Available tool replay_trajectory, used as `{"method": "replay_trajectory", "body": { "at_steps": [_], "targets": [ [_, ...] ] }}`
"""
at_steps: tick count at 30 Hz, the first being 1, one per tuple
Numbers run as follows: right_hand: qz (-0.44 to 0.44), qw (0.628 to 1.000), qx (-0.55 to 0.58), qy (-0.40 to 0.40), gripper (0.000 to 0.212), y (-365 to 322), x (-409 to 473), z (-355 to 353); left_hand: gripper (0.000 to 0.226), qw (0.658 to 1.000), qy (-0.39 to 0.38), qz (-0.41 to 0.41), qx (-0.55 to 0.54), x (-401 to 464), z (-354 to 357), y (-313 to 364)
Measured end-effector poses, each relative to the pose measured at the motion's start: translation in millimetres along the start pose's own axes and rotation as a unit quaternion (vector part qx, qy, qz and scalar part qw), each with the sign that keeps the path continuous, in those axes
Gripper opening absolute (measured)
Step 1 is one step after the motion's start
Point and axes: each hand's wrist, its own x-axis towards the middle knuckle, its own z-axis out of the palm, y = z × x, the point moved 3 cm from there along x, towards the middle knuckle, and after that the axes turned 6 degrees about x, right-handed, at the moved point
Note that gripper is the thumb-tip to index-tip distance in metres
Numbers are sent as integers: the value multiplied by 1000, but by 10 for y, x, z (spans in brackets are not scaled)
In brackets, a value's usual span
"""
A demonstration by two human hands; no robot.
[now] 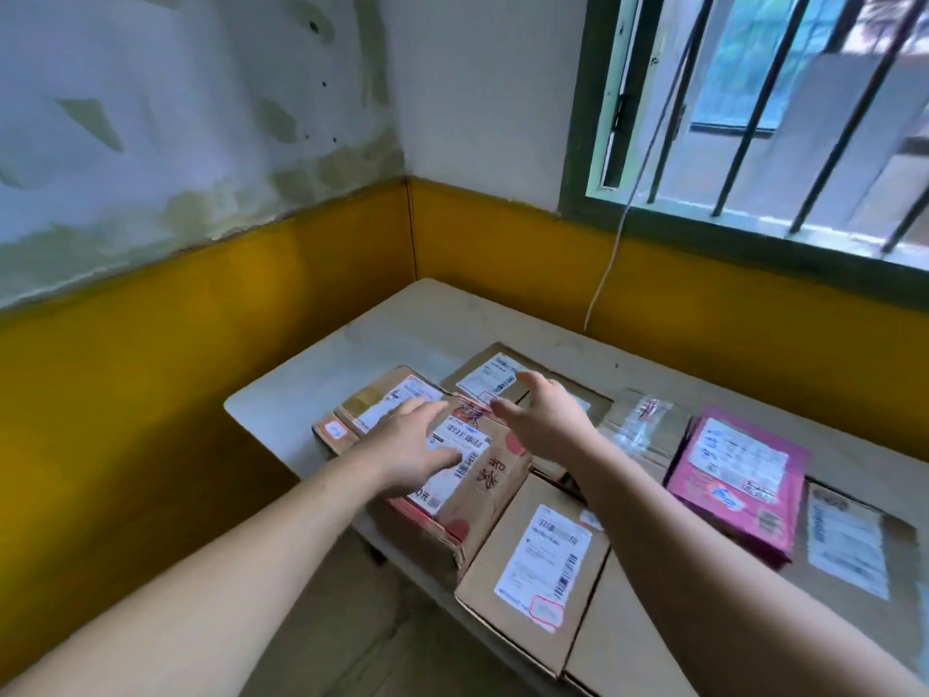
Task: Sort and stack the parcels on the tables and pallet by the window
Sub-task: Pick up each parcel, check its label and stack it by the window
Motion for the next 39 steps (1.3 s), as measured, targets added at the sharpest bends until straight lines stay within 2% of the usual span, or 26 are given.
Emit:
{"method": "replay_trajectory", "body": {
  "at_steps": [7,17,24,31,35,39],
  "targets": [
    [89,995,23,46,70,-92,315,166,71,999,-25,47,-9,649,-342,-427],
    [202,977,43,59,69,277,1264,261,72,989,-112,96,17,1896,-213,-350],
    [259,965,39,14,64,505,2015,493,75,982,-176,64,39,2800,45,-431],
    [304,952,0,9,58,689,2328,633,85,959,-282,26,7,3234,430,-495],
    [307,951,-45,0,62,650,2405,723,74,959,-277,31,-44,3270,545,-443],
    [316,948,-40,7,57,639,2405,792,84,968,-229,39,-99,3306,520,-480]
  ]
}}
